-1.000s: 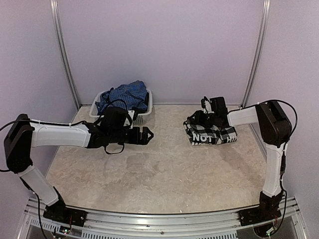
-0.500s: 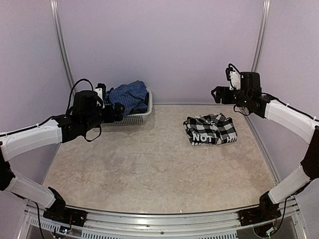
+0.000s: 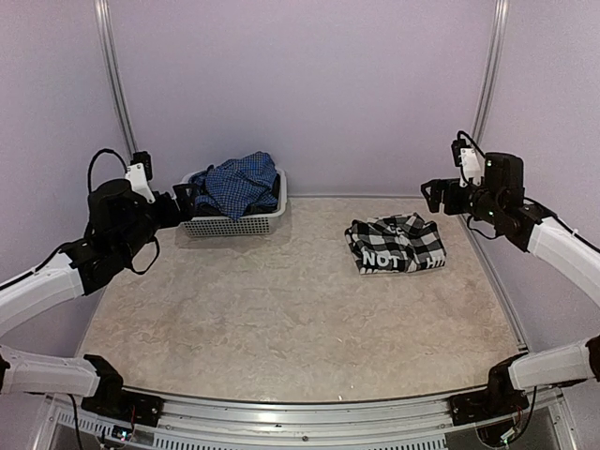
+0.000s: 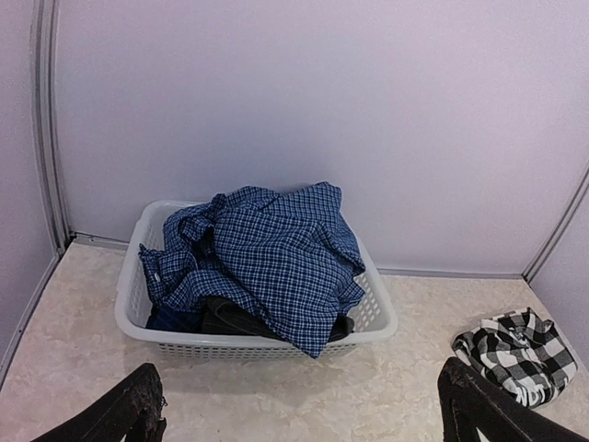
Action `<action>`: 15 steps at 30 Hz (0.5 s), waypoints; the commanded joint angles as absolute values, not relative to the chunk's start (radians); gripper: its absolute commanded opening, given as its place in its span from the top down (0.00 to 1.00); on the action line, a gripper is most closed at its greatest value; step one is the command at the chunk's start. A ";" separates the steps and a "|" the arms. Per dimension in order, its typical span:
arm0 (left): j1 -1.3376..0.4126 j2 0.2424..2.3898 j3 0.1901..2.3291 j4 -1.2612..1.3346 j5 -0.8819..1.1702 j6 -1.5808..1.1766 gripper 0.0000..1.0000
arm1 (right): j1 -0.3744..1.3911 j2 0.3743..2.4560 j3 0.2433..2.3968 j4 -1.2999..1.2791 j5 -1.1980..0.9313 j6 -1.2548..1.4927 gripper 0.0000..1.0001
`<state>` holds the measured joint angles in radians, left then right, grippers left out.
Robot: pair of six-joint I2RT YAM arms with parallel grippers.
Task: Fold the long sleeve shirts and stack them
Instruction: Reset both arms
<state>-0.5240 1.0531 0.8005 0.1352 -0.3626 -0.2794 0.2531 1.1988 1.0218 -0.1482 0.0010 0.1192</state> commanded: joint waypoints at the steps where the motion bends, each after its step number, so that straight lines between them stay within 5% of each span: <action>1: -0.522 0.983 0.712 0.221 -0.412 -0.247 0.01 | 0.260 1.140 0.963 -0.063 0.002 0.086 0.01; 15: -0.523 0.971 0.704 0.201 -0.396 -0.245 0.01 | 0.260 1.122 0.934 -0.023 -0.060 0.071 0.01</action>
